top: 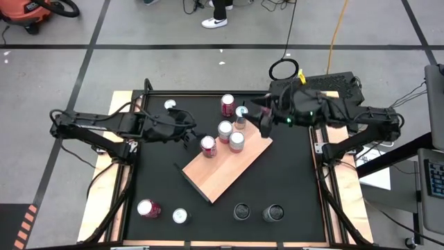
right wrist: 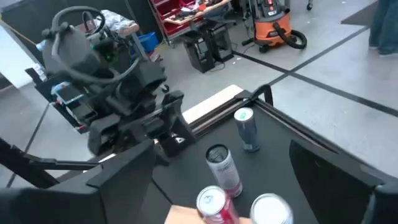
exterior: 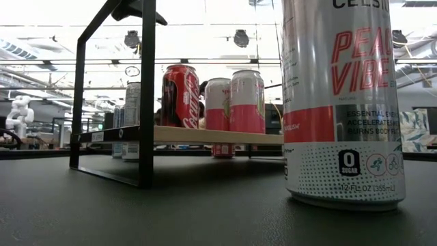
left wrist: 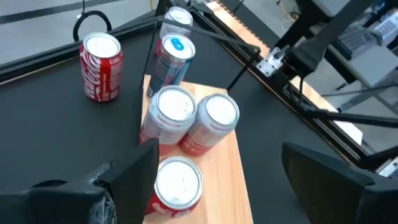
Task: Place canned beverage on shelf
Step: Put the top red white soda can on the shelf aligned with the other red white soda can
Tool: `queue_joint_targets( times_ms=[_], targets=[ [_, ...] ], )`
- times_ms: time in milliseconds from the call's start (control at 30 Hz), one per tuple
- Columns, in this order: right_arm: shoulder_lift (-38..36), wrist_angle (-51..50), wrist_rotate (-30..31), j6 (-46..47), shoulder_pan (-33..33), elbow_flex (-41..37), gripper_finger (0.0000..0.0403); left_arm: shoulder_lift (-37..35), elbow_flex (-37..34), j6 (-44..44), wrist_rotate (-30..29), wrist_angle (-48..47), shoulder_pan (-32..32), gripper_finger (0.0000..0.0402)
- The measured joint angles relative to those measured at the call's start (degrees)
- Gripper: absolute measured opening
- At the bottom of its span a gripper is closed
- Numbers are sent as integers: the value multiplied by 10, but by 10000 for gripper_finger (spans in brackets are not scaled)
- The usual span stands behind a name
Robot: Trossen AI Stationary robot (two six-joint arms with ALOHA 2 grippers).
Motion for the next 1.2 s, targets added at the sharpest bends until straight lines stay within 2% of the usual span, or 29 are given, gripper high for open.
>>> queue_joint_targets(
  times_ms=[200, 300, 500, 700, 833, 1000, 1200],
  targets=[
    [41, -52, -50, -69, -73, 90, 350, -3, 0, 13, 5, -14, 3, 338],
    [78, -96, -84, -107, -118, 151, 350, -3, 0, 24, 33, -26, 15, 338],
    [164, -179, -199, -166, -217, 247, 350, 0, 0, 40, 76, -75, 63, 338],
    [248, -243, -325, -180, -311, 293, 350, -1, 0, 46, 81, -78, 121, 338],
    [299, -255, -351, -221, -343, 325, 350, 0, 0, 61, 96, -78, 151, 338],
    [357, -260, -350, -261, -369, 360, 350, 3, 0, 56, 97, -78, 179, 338],
    [411, -278, -348, -268, -390, 364, 350, 3, 0, 55, 97, -89, 203, 338]
  ],
)
